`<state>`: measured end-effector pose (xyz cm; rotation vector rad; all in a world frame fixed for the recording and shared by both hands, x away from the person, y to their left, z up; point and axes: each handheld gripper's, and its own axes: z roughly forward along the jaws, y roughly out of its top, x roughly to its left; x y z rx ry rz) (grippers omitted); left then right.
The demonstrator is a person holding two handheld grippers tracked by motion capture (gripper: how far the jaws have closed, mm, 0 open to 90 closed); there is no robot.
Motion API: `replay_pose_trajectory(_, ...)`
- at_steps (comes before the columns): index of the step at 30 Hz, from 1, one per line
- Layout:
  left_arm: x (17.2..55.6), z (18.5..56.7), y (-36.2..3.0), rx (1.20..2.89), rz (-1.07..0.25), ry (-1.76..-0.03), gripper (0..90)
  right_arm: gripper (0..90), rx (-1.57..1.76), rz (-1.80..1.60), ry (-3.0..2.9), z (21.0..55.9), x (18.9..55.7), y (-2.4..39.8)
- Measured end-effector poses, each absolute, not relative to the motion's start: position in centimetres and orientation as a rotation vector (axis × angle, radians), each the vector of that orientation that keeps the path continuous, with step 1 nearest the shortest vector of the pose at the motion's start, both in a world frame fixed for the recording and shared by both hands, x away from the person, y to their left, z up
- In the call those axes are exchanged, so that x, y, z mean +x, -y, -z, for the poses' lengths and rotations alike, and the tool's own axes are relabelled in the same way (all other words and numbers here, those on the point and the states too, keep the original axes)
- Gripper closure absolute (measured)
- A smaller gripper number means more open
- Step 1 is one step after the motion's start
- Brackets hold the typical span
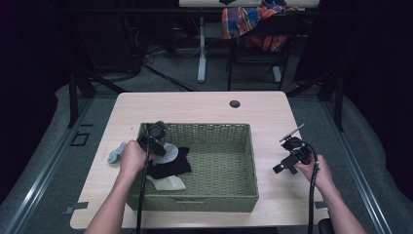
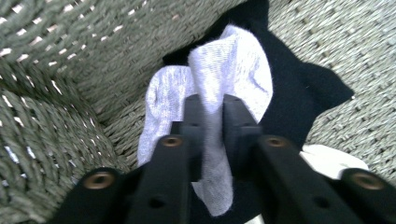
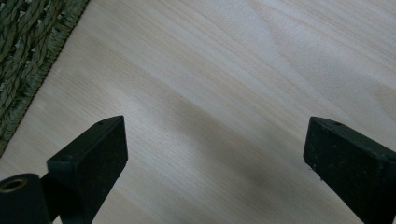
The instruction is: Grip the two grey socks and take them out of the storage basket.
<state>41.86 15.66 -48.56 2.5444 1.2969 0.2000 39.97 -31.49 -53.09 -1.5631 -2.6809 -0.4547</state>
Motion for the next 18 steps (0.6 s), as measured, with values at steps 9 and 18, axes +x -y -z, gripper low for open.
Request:
replay_pose_trajectory(9,40.9,45.9,-16.1,2.5,-0.24,-1.249,85.6,6.1,-1.549,0.439,2.692,53.0,40.2,31.8)
replay_pose_trajectory(18,40.6,44.0,-16.3,2.486,-0.257,-1.205,85.7,6.1,-1.54,0.427,2.691,52.9,40.2,31.9)
